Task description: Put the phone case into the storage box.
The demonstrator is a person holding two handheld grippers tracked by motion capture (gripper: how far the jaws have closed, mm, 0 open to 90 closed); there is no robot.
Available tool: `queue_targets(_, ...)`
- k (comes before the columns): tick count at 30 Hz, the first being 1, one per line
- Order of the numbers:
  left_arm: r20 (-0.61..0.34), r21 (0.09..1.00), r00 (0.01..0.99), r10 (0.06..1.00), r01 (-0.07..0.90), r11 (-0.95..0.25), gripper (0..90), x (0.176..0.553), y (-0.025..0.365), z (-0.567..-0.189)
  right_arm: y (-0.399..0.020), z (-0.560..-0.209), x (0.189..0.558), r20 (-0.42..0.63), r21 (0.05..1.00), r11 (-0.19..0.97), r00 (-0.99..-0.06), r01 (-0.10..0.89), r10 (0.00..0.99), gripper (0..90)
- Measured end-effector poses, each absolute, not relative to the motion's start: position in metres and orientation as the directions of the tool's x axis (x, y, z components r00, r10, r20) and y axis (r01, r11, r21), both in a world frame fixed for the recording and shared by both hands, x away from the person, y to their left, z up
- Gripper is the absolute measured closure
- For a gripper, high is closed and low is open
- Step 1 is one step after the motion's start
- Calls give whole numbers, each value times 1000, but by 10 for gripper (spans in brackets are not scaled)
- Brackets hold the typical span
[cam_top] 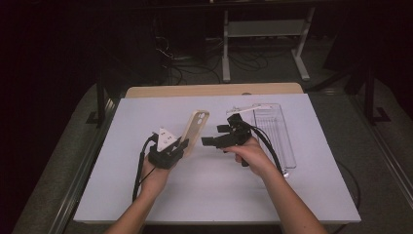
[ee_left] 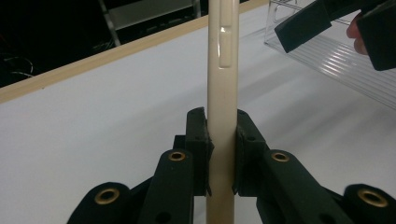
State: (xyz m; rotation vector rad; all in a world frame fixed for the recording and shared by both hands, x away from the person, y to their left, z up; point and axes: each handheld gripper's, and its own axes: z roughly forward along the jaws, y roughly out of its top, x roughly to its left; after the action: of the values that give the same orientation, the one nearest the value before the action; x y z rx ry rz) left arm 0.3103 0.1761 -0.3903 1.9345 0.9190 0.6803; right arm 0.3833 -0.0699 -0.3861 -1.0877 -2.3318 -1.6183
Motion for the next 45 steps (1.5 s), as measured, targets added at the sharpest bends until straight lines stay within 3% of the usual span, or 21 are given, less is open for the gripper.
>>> queue_targets(45, 97, 893, 601, 794, 299, -336, 791, 295, 143, -398, -56, -400, 386, 571, 739, 63, -673, 671, 469, 0)
